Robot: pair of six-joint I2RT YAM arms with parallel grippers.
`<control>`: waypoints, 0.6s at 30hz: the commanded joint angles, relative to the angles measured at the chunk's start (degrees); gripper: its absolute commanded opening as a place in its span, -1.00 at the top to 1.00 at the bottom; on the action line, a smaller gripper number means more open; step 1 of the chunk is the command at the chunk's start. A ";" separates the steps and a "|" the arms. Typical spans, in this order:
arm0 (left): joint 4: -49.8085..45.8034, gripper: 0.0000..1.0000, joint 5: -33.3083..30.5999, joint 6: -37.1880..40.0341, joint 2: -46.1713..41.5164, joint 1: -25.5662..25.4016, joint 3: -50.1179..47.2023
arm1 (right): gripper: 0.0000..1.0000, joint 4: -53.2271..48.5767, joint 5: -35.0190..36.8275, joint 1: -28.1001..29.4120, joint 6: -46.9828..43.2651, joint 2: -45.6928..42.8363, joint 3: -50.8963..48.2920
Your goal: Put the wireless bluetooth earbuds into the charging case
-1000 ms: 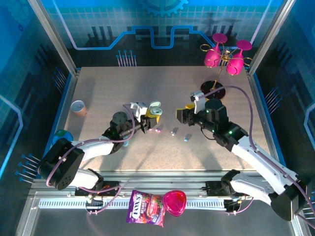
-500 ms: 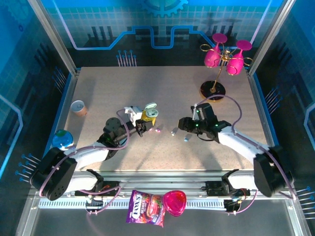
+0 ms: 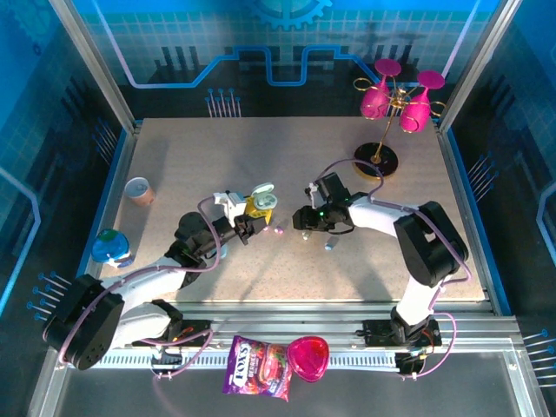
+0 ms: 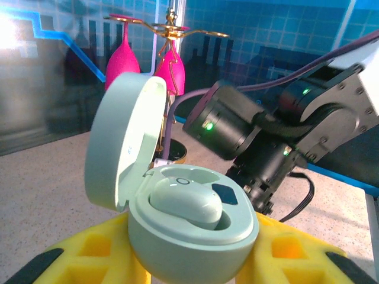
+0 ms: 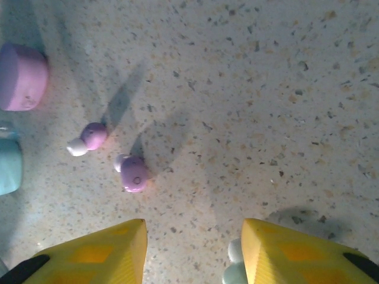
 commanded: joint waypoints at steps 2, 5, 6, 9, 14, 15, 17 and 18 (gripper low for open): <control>-0.41 0.53 1.32 1.70 -1.45 0.18 -0.61 | 0.05 -2.24 -1.15 0.27 -3.40 2.22 1.37; -0.04 0.54 1.40 1.49 -0.98 0.17 -0.27 | 0.02 -2.07 -1.72 0.40 -3.58 2.21 0.45; 0.21 0.53 1.50 1.56 -0.82 0.24 -0.08 | 0.03 -2.07 -1.97 0.41 -3.58 1.99 0.00; 0.75 0.54 1.62 1.44 -0.34 0.17 0.18 | 0.03 -2.32 -3.02 0.71 -3.54 0.56 -1.70; 1.41 0.53 1.80 1.19 0.40 0.18 0.36 | 0.04 -3.62 -2.95 2.37 -3.42 -2.99 -4.17; 1.62 0.54 1.94 1.09 0.44 0.17 0.36 | 0.05 -3.73 -2.70 2.66 -3.13 -3.71 -4.68; 1.94 0.54 1.96 0.92 0.54 0.10 0.36 | 0.05 -3.82 -2.53 3.41 -2.72 -5.13 -5.36; 1.99 0.53 1.98 0.84 0.51 0.14 0.36 | 0.05 -3.91 -2.72 3.74 -2.71 -5.70 -5.47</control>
